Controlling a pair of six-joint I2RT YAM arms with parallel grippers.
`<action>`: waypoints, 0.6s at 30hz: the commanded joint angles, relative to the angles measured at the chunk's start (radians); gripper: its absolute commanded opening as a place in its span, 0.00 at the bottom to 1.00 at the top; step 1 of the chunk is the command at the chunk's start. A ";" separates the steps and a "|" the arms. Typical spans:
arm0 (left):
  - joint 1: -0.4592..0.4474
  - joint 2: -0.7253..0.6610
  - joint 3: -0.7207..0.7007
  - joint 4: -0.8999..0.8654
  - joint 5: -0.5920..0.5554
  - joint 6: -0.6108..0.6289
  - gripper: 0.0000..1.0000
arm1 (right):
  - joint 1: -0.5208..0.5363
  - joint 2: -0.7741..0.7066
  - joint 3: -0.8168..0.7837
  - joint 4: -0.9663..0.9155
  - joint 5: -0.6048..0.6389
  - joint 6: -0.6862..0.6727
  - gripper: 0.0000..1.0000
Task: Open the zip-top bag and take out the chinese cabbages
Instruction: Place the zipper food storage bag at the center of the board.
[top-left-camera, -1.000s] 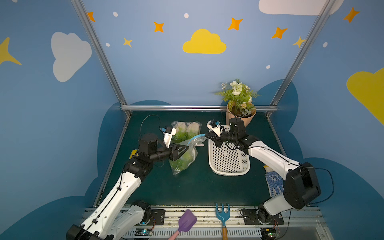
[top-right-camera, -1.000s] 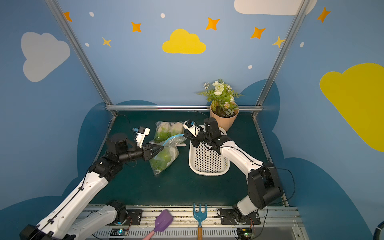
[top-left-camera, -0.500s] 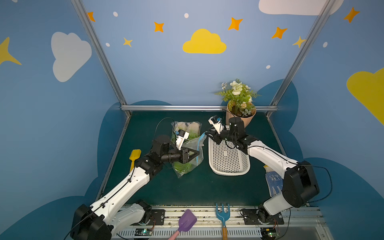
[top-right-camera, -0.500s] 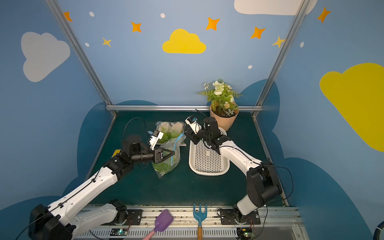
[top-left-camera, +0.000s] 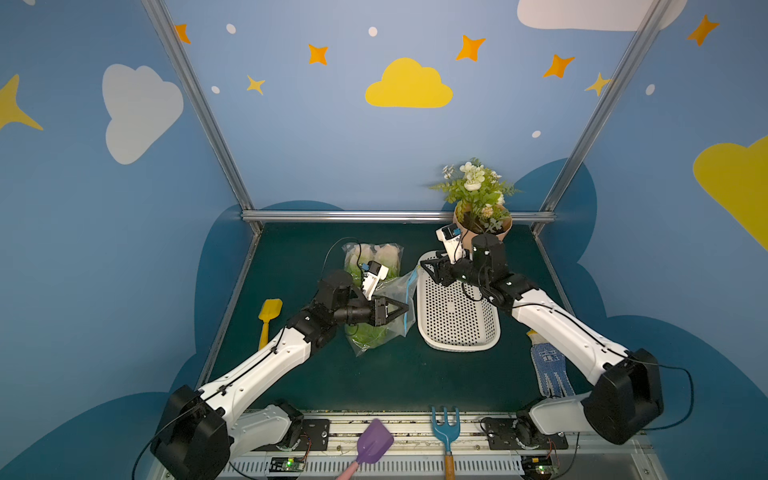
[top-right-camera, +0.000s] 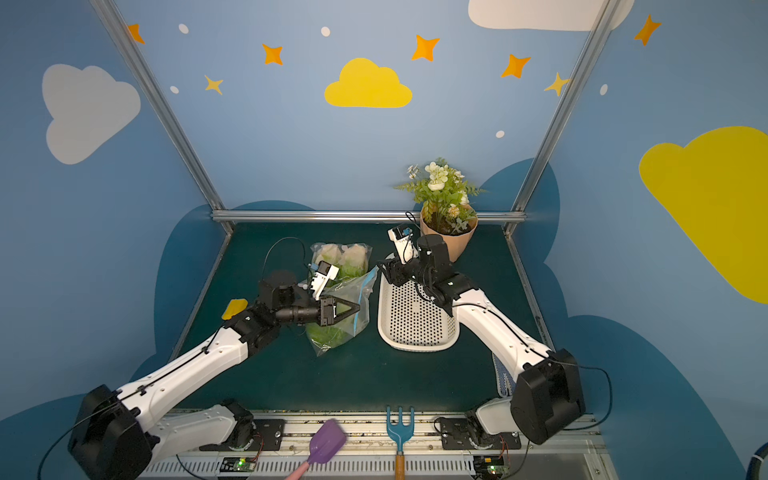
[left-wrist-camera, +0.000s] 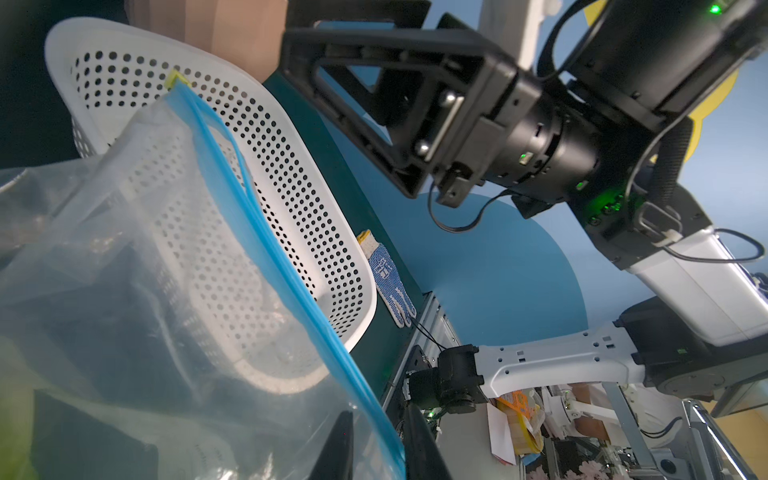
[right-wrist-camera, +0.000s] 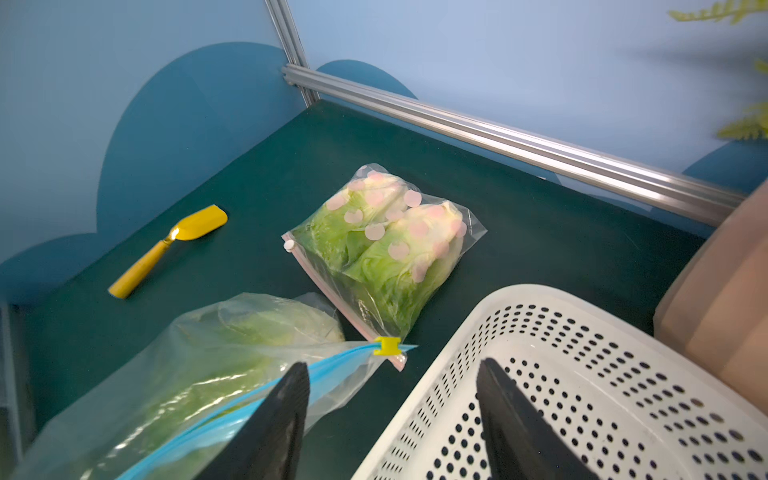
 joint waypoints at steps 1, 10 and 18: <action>-0.008 0.023 -0.006 0.055 0.026 -0.005 0.21 | -0.002 -0.054 -0.052 -0.075 0.019 0.134 0.62; -0.024 0.041 -0.015 0.073 0.030 -0.004 0.16 | -0.003 -0.111 -0.172 -0.081 -0.150 0.330 0.60; -0.042 0.059 -0.023 0.090 0.024 -0.014 0.11 | -0.002 -0.153 -0.261 0.039 -0.258 0.445 0.68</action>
